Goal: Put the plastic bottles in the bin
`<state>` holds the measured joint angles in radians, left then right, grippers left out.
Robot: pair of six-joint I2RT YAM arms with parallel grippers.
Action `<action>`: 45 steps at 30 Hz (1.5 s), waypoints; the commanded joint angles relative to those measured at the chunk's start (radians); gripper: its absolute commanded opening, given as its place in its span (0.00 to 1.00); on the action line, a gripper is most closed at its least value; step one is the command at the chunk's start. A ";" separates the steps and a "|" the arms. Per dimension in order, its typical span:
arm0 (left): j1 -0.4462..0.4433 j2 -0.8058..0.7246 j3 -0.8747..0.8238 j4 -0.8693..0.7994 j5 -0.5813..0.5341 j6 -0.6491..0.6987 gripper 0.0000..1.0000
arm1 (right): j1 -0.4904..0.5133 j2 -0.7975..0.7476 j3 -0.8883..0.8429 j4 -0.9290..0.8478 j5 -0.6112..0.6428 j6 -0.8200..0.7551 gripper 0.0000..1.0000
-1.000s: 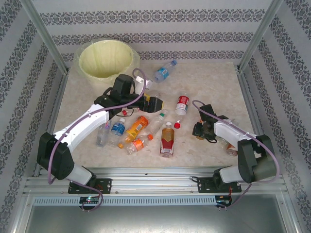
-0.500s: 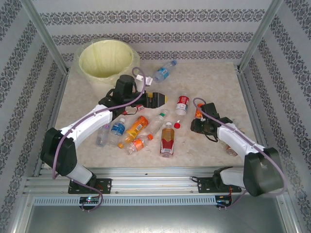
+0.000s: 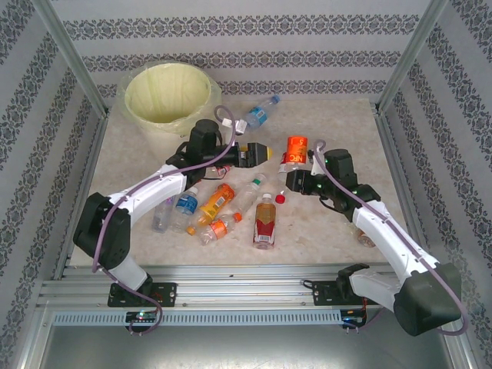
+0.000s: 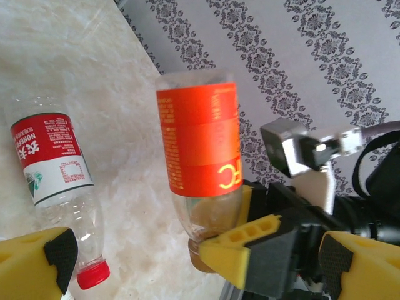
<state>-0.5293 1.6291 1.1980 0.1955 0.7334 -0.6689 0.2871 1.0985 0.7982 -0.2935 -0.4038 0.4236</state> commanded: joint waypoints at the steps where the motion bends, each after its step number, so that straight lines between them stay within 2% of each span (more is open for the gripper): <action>1: -0.012 0.021 0.035 0.096 0.046 -0.047 1.00 | 0.018 -0.006 0.037 0.068 -0.147 0.028 0.45; 4: -0.012 0.042 0.033 0.192 0.086 -0.099 1.00 | 0.026 0.016 0.048 0.099 -0.217 0.043 0.47; 8: -0.012 0.061 0.042 0.256 0.107 -0.138 1.00 | 0.045 0.024 0.065 0.109 -0.239 0.044 0.47; 24: -0.012 0.078 0.060 0.264 0.148 -0.192 0.97 | 0.122 0.053 0.088 0.124 -0.238 0.047 0.47; 32: -0.012 0.064 0.046 0.283 0.159 -0.219 0.82 | 0.136 0.072 0.082 0.106 -0.190 0.032 0.47; 40: -0.013 0.054 0.059 0.293 0.177 -0.237 0.63 | 0.143 0.066 0.075 0.109 -0.174 0.026 0.47; 45: -0.012 0.048 0.069 0.265 0.171 -0.217 0.59 | 0.142 0.054 0.073 0.106 -0.167 0.024 0.50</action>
<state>-0.5282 1.7023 1.2217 0.4088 0.8444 -0.8909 0.4236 1.1564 0.8555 -0.1932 -0.6170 0.4629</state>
